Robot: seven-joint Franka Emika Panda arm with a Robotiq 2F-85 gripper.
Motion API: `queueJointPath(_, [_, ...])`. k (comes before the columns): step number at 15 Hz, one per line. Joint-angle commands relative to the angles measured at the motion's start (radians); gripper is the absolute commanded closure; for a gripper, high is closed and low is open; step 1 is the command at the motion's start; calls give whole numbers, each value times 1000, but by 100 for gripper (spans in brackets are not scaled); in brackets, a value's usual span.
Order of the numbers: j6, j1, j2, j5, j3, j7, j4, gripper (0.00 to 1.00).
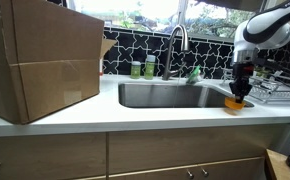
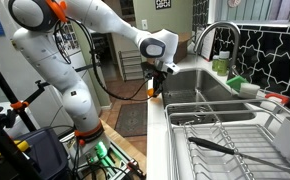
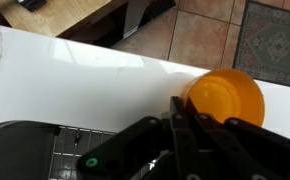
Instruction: Pick up the orange bowl from the sink edge and use it to draw some water on the running tap before putting it back on sink edge
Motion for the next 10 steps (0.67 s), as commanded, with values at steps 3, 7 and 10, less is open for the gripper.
queueJointPath(3, [86, 1, -32, 6, -9, -34, -65, 99])
queueJointPath(7, [77, 5, -13, 22, -10, -35, -58, 99])
queueJointPath(10, [71, 5, -1, 25, -11, -34, -51, 99])
